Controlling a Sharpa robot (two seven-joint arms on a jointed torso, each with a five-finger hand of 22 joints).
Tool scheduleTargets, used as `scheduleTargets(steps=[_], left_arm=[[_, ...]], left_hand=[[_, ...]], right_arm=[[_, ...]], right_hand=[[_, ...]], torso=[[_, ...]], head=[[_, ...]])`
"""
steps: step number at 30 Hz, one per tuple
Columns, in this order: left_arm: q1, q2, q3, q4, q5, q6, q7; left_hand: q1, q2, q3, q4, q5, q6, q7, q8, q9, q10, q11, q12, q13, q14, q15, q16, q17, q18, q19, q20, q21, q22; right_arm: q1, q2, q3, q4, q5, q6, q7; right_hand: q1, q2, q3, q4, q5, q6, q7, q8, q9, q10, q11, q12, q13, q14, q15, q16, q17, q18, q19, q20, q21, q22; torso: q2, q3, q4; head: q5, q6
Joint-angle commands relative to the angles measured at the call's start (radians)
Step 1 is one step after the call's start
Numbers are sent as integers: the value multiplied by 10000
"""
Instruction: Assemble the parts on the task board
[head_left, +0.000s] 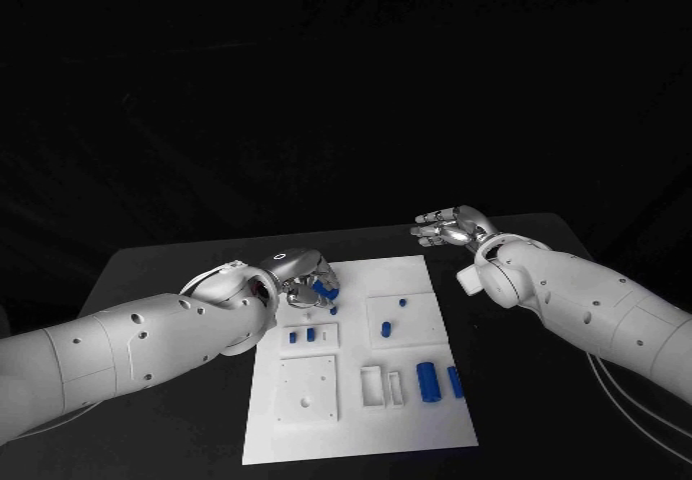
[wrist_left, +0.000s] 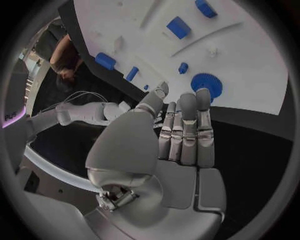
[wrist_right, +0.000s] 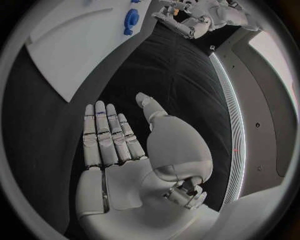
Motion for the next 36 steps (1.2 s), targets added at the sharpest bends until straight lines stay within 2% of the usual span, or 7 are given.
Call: scheduleTargets(steps=[1, 7, 11, 15, 23, 28, 36], left_arm=[[-29, 108, -38, -44, -1163, 347, -31], [-99, 268, -96, -187, -1641, 525, -181], [-154, 389, -129, -328, -1914, 598, -267], [-199, 495, -171, -466, -2066, 622, -284], [-288, 672, -201, -728, -2158, 665, -261], [-328, 767, -204, -879, -2168, 663, -223], [-424, 932, -205, -1183, -2165, 559, -46]], left_hand=[[219, -51, -44, 200, 61, -138, -5, -28, -8, -149, 6, -34, -9, -15, 27, -20, -33, 158, 82, 31, -106, 175], [472, -136, -65, 441, 120, -138, 23, -29, -12, -473, 56, -36, -13, -24, 19, 69, -48, 158, 142, 24, -160, 209], [676, -213, -121, 616, 225, -171, 88, -35, -19, -896, 174, -29, -13, -232, 138, 76, -103, 217, -5, 141, -224, 213], [774, -201, -106, 709, 240, -165, 101, -30, -17, -942, 167, -32, -16, -245, 109, 91, -153, 206, -6, 119, -214, 218], [735, 9, 267, 725, 251, -90, 109, -33, -21, -189, 39, -41, -21, -164, 47, 262, -142, 210, 50, 50, -32, 246], [474, -81, 893, 581, 243, -57, 99, -31, -20, -23, -1, -45, -23, -146, 18, 346, -146, 208, -57, 16, 318, 239], [359, -38, 1190, 599, 242, -88, 51, -36, -26, 107, -53, -42, -22, -73, -21, 421, -137, 211, -91, -15, 578, 232]], right_arm=[[-3, 22, 6, 23, 4, 127, 84], [-3, 34, 6, 40, 4, 125, 86], [-3, 36, 6, 47, 4, 126, 82], [-3, 38, 6, 62, 4, 129, 78], [-3, 29, 6, 136, 0, 125, 82], [-3, 21, 6, 161, -2, 120, 84], [-3, 17, 7, 193, -6, 119, 82]], right_hand=[[-58, 38, 6, 32, 39, 28, -19, -40, -9, -21, -32, -41, -16, -69, 11, -49, -16, -153, 5, 0, 11, -13], [-58, 38, 6, 32, 39, 28, -19, -40, -9, -21, -32, -41, -16, -69, 11, -49, -16, -153, 5, 0, 11, -13], [-62, 37, 4, 35, 44, 28, -19, -41, -10, -21, -32, -41, -16, -69, 11, -49, -16, -154, 5, 1, 11, -13], [-95, 21, -20, 54, 67, 18, -18, -41, -10, -21, -29, -41, -16, -70, 13, -49, -16, -155, -10, 0, 9, -14], [-95, 21, -20, 54, 67, 18, -18, -41, -10, -21, -29, -41, -16, -70, 13, -49, -16, -155, -10, 0, 9, -14], [-90, 22, -42, 62, 89, 34, -19, -40, -9, -20, -30, -41, -16, -67, 12, -49, -16, -155, -6, 1, 11, -13], [-90, 22, -42, 62, 89, 34, -19, -40, -9, -20, -30, -41, -16, -67, 12, -49, -16, -155, -6, 1, 11, -13]], torso=[[-4, 6, 0], [-1, 5, 3], [4, 0, 4], [3, -1, 3], [9, -6, 8], [12, -10, 9], [-1, -4, 10]], head=[[-9, -7], [-28, -9], [-30, -20], [-36, -30], [-55, -55], [-96, -76], [-114, -93]])
